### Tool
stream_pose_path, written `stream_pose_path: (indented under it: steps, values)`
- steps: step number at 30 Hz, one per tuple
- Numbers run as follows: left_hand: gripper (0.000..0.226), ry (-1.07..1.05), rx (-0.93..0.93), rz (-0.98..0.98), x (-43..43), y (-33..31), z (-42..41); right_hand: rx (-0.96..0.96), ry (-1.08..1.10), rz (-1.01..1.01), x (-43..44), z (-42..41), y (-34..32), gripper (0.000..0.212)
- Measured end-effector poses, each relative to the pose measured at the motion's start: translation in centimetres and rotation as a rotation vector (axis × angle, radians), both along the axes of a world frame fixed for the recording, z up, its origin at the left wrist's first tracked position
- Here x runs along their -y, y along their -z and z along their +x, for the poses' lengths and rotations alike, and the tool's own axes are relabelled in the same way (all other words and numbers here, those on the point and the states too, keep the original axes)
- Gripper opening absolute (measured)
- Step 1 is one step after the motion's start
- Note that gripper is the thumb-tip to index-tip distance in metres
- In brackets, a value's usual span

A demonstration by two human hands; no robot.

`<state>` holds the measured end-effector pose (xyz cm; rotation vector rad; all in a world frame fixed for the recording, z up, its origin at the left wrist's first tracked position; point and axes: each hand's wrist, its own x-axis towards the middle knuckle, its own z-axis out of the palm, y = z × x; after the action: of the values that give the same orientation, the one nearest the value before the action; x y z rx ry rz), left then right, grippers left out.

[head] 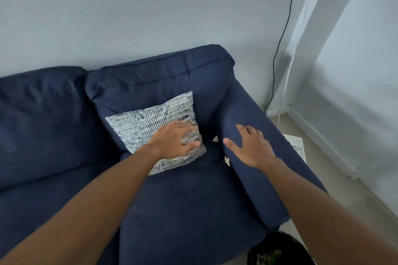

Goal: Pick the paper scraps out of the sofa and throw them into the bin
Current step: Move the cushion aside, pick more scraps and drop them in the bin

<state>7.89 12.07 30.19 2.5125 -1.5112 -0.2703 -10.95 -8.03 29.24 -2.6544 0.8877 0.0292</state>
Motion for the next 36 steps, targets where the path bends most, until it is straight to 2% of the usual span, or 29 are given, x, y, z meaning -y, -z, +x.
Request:
stream_pose_path:
  steps: [11,17,20,25,28,32,36]
  values:
    - [0.076,0.012,-0.081,0.018,1.6,5.7,5.2,-0.062,0.081,0.118,0.1,4.6,5.3,0.074]
    - [0.082,0.016,-0.155,0.045,4.1,11.2,6.9,-0.117,0.151,0.220,0.6,6.3,11.0,0.065]
    - [0.074,0.020,-0.179,0.052,6.0,14.7,7.5,-0.142,0.219,0.238,1.2,7.2,15.0,0.059]
    - [0.070,0.002,-0.292,0.041,10.0,20.2,8.0,-0.120,0.406,0.300,2.5,8.8,21.1,0.046]
    - [0.065,-0.006,-0.321,0.029,12.9,23.4,8.3,0.001,0.627,0.409,3.0,9.9,24.2,0.041]
    - [0.062,0.007,-0.356,0.022,16.5,27.1,8.7,0.125,0.859,0.500,3.3,11.2,27.7,0.045]
    - [0.063,0.015,-0.367,0.028,19.7,30.5,9.5,0.220,0.989,0.521,3.2,12.6,30.7,0.049]
